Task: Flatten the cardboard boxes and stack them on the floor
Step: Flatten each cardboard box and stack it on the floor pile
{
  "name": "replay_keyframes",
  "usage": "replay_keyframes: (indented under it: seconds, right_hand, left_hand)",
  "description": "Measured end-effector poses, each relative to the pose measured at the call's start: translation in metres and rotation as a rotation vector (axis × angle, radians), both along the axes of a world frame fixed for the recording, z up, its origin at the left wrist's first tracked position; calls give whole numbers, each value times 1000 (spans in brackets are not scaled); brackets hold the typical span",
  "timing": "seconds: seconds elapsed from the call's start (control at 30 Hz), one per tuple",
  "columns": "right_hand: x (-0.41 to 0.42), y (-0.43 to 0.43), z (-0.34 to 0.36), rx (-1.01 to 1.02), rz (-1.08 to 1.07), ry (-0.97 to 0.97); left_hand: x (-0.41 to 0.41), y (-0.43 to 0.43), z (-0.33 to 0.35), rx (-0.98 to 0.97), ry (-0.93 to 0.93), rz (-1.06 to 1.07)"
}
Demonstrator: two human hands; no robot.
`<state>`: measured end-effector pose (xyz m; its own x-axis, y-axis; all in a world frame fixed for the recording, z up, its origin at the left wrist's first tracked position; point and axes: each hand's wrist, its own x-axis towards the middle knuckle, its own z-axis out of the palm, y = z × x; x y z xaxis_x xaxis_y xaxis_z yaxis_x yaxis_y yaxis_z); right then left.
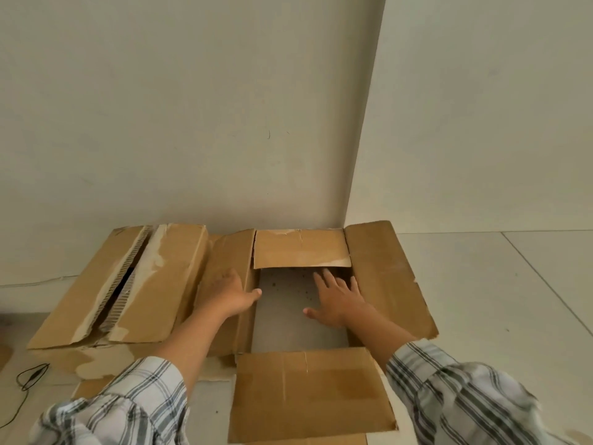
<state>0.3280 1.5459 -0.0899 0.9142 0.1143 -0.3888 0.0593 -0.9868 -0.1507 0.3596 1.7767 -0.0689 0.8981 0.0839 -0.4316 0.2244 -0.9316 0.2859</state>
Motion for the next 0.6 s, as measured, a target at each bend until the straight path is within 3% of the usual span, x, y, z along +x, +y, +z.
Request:
replay_keyframes:
  seconds: [0.23, 0.6]
  right_hand:
    - [64, 24, 10, 19, -148, -323]
    - [145, 21, -18, -95, -166, -91]
  left_hand:
    - [43, -1, 2, -16, -163, 7]
    - [97, 4, -21, -117, -289, -127]
